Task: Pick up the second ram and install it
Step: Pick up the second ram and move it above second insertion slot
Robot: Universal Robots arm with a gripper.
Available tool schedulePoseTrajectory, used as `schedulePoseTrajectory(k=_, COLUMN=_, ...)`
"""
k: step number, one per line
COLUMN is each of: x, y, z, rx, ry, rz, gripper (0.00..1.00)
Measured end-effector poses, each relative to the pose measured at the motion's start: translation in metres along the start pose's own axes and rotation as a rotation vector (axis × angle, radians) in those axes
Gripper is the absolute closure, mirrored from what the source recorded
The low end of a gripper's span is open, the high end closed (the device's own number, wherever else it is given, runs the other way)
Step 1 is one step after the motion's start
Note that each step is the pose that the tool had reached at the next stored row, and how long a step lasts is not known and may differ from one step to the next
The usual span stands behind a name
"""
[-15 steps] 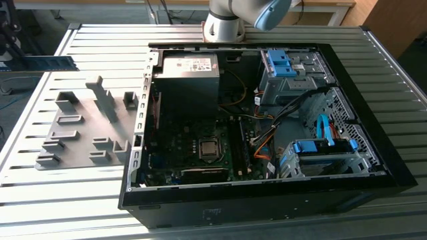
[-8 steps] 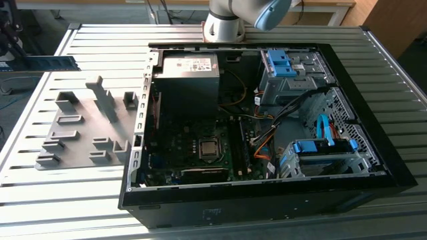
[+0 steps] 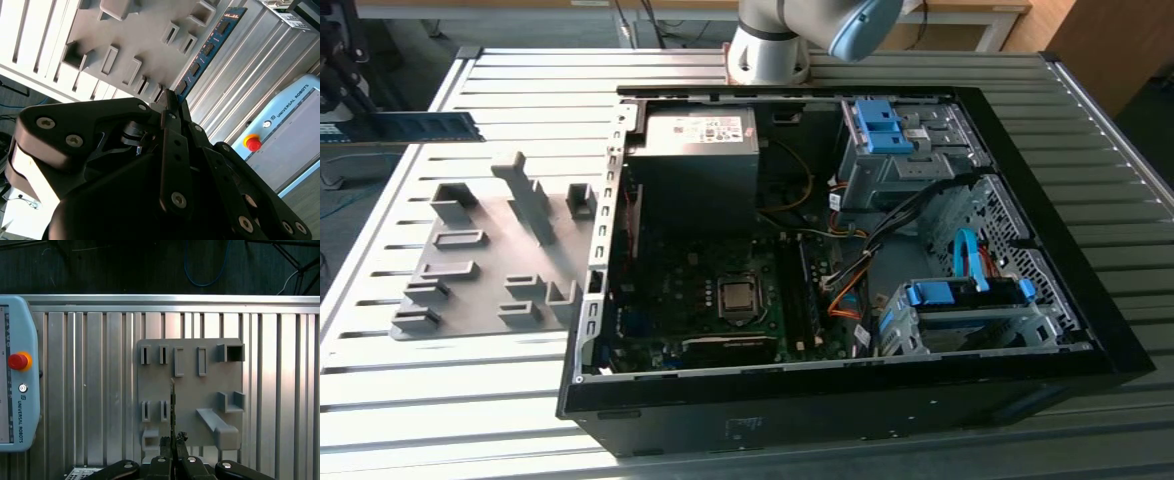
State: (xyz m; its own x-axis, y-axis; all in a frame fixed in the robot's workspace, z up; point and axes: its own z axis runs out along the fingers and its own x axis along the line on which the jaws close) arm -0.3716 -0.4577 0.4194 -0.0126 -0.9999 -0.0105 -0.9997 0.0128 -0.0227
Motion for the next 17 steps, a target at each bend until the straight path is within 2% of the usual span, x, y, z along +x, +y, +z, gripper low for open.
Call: schedulePoseTrajectory(k=17, x=-0.0001, y=-0.0056, z=0.0001, rx=-0.0001, ry=0.0000, rz=0.000, gripper=0.86)
